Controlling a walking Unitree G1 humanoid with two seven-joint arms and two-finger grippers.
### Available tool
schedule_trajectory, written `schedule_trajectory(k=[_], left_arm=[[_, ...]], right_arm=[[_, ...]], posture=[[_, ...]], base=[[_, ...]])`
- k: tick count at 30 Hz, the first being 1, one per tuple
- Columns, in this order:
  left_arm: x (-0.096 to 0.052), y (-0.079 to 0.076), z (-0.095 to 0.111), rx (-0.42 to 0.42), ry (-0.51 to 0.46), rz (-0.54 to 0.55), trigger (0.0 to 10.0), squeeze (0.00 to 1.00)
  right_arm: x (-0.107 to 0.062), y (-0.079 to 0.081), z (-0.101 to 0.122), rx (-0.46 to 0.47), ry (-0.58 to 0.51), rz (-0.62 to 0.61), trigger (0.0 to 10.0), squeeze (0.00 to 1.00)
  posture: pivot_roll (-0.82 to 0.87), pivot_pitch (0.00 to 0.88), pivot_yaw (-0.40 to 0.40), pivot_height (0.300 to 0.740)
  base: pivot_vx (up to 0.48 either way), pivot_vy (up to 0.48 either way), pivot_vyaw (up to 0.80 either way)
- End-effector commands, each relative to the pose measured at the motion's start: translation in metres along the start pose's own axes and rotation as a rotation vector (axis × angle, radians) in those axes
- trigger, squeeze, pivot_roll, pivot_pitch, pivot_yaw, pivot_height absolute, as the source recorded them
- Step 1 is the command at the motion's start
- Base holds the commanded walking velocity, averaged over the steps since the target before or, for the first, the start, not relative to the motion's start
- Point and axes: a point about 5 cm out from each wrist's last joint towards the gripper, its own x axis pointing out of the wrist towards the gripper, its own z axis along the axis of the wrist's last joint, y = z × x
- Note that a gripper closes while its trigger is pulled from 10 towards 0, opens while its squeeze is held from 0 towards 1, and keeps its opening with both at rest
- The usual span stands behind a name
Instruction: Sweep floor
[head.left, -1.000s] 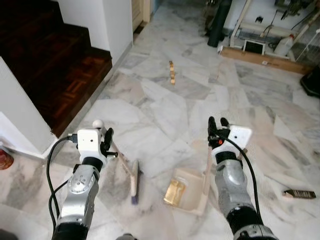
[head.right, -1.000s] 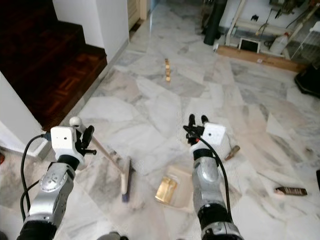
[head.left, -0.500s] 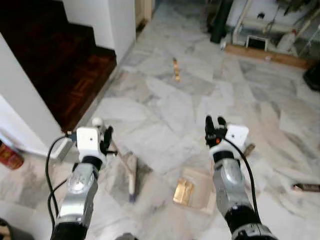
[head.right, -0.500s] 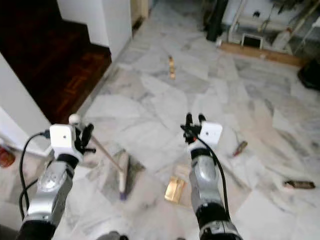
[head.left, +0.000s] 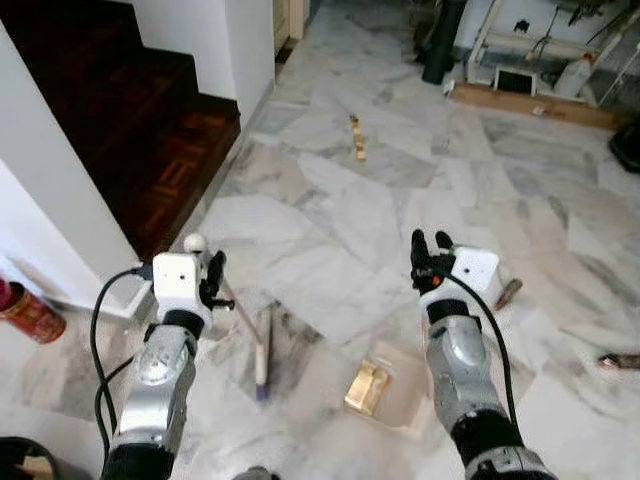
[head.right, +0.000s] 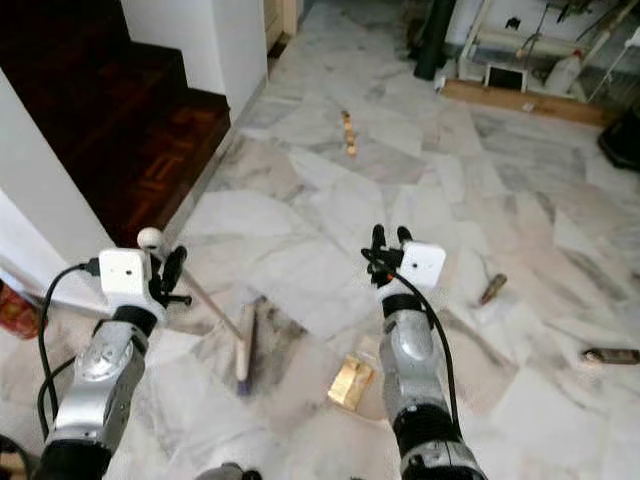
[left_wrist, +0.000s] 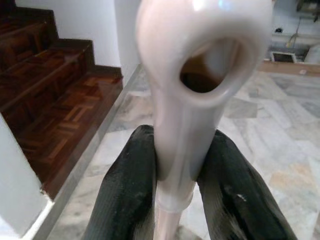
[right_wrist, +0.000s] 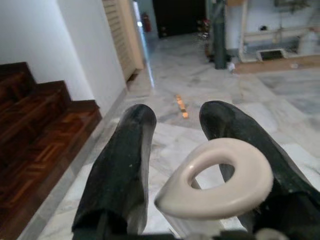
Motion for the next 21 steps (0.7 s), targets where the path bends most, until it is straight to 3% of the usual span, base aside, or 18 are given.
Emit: schedule_trajectory(k=[1,8,13,15,21], left_arm=[[0.001,-0.001,0.006,-0.002,-0.031,-0.009,10.0,0.00],[0.002,-0.002,0.008,0.006,-0.035,-0.022,10.0,0.00],[0.004,-0.008,0.007,-0.025,-0.013,-0.077,10.0,0.00],[0.004,-0.016,0.007,-0.077,0.021,-0.141,10.0,0.00],[0.003,-0.026,0.003,-0.105,0.096,-0.244,10.0,0.00]], right_arm=[[0.003,0.004,0.007,0.006,-0.039,0.012,10.0,0.00],[0.003,0.007,0.008,0.023,-0.049,0.019,10.0,0.00],[0.003,0.003,0.009,0.088,-0.061,-0.009,10.0,0.00],[0.003,0.000,0.010,0.114,-0.064,-0.023,10.0,0.00],[0.005,-0.001,0.013,0.146,-0.083,-0.022,10.0,0.00]], posture=[[0.17,0.098,-0.048,0.740],[0.17,0.105,-0.042,0.740],[0.17,0.113,-0.041,0.740],[0.17,0.115,-0.040,0.740],[0.18,0.123,-0.039,0.740]], base=[[0.000,0.000,0.00],[0.000,0.000,0.00],[0.000,0.000,0.00],[0.000,0.000,0.00],[0.000,0.000,0.00]])
